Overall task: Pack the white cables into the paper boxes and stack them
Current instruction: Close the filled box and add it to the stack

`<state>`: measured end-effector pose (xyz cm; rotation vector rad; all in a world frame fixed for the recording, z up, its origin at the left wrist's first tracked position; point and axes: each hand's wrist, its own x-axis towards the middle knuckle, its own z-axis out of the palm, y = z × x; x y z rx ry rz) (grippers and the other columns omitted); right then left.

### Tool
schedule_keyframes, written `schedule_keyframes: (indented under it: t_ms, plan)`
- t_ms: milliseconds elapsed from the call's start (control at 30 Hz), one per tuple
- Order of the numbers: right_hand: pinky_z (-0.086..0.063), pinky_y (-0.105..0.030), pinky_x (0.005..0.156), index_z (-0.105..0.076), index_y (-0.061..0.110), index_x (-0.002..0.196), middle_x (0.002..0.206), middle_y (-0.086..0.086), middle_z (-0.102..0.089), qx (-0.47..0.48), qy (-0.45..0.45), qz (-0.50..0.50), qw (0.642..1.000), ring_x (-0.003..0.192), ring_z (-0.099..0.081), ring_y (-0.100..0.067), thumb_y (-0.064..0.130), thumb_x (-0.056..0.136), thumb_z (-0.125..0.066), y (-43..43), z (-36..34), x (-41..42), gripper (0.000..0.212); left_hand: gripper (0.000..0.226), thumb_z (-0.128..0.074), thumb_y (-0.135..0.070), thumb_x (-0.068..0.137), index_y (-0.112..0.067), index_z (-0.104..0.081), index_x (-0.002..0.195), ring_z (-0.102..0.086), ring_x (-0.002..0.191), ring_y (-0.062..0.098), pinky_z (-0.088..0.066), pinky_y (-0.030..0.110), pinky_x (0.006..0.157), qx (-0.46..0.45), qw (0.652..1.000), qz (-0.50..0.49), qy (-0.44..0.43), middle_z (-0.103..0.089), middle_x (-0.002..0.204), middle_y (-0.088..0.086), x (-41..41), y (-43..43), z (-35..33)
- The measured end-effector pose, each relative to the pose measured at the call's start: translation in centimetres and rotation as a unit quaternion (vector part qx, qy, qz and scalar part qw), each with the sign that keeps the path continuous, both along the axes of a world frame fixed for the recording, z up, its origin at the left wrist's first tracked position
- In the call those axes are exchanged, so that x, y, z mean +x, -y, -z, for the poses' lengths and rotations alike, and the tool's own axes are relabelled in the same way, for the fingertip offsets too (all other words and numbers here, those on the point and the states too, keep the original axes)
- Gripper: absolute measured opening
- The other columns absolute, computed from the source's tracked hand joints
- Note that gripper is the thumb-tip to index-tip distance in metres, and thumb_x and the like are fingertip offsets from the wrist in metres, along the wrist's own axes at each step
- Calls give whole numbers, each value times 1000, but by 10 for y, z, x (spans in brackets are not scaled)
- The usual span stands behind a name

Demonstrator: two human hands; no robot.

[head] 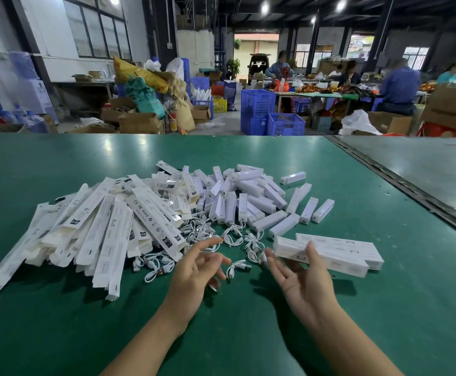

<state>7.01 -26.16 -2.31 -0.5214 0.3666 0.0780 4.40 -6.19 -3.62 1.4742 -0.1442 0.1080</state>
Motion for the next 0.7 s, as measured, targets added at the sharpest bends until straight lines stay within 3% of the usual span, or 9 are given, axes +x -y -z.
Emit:
schedule_keyframes:
  t_ms: [167,267,467,567,700]
  plan:
    - [-58,-22,55,-55,2,102,114,-20,-57,15,-52,86,995,82,-63,-22,17,97,-59,18,7,12,17,34,-63,-24,85,-19,-63,119,-66,75,19,-55,28,63,9,1000,-2,-1,-73,92,8,0,0,1]
    - [-59,-19,59,-56,-3,95,109,-18,-57,-10,-55,72,996,82,-61,-18,8,97,-57,23,10,16,12,32,-63,-20,88,-18,-62,120,-65,74,19,-54,28,63,11,1000,2,-2,-73,91,9,0,0,1]
    - [-60,-37,70,-52,-7,111,112,-31,-62,-40,-112,-3,993,89,-68,-37,31,102,-49,28,7,17,39,25,-59,-5,95,-18,-65,116,-64,71,19,-54,27,61,1,1000,-19,-6,-73,87,10,1,-2,1]
    - [-57,-38,58,-56,-4,103,99,-25,-70,-96,-126,-69,985,77,-72,-36,44,104,-37,28,7,15,51,20,-59,-3,96,-17,-67,108,-64,68,15,-54,23,61,8,997,-78,-2,-73,83,8,5,-4,1]
    - [-50,-29,51,-57,10,92,89,-10,-70,-213,-118,-44,969,63,-69,-25,42,102,-45,24,4,11,35,21,-64,-4,93,-25,-66,94,-63,75,8,-49,26,69,88,969,-227,45,-69,85,-1,10,-12,0]
